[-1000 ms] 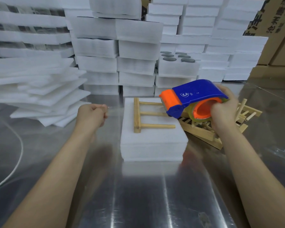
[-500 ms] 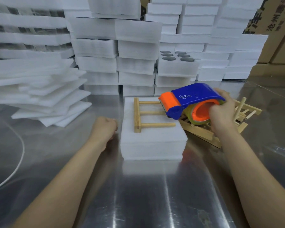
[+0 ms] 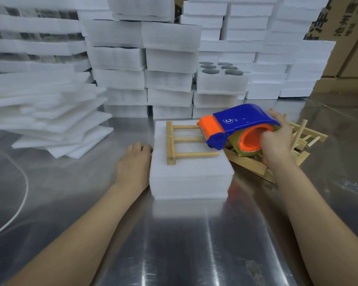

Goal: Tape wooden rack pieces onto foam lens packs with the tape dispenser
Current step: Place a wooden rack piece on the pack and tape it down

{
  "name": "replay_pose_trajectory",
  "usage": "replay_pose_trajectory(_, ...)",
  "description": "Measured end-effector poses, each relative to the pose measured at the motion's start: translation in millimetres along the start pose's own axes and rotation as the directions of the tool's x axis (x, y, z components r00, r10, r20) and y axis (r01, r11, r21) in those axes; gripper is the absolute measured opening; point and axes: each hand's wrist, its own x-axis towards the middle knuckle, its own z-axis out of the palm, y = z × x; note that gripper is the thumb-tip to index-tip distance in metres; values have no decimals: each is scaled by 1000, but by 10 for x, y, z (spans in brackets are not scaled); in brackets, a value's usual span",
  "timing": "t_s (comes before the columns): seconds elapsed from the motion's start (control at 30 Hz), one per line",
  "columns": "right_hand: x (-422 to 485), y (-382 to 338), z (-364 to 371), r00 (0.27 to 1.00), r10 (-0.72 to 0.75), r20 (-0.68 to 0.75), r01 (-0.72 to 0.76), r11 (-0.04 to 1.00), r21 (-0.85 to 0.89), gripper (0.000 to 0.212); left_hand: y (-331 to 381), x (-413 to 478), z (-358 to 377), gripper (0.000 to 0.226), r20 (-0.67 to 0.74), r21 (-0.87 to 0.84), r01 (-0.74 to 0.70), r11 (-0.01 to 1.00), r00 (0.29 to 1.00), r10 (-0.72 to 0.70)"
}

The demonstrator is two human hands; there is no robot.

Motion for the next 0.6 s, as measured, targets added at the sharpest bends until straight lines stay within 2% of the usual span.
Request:
replay_pose_trajectory(0.07, -1, -3, 1, 1000, -2, -8, 2, 1000, -3, 40, -41, 53, -24, 26, 47, -59, -16, 998, 999, 19)
replay_pose_trajectory(0.13, 2, -4, 6, 1000, -4, -9, 4, 1000, -9, 39, -56, 113, -144, 36, 77, -296, 100, 950, 994, -80)
replay_pose_trajectory(0.2, 0, -11, 8, 1000, -5, -8, 4, 1000, -10, 41, -18, 191, -310, 41, -33, -496, 144, 856, 982, -184)
replay_pose_trajectory(0.27, 2, -17, 3, 1000, -7, -9, 7, 1000, -11, 42, 147, 343, -494, 46, -110, -544, 69, 836, 982, -153)
replay_pose_trajectory(0.33, 7, -17, -6, 1000, -18, 8, 19, 999, -28, 42, 411, 478, -617, 42, -57, -570, -14, 821, 998, -22)
replay_pose_trajectory(0.4, 23, -21, -36, 999, -35, 25, 36, 998, -46, 41, 650, 551, -581, 39, 65, -573, -57, 817, 991, 115)
replay_pose_trajectory(0.43, 41, -20, -63, 999, -40, 26, 41, 998, -49, 41, 725, 558, -515, 37, 130, -529, -63, 847, 980, 154)
replay_pose_trajectory(0.5, 84, -24, -117, 997, -59, 41, 62, 996, -68, 42, 765, 559, -398, 38, 194, -393, -83, 916, 966, 171)
replay_pose_trajectory(0.6, 133, -38, -196, 986, -117, 116, 135, 977, -164, 47, 732, 566, -382, 39, 219, -245, -105, 964, 962, 160)
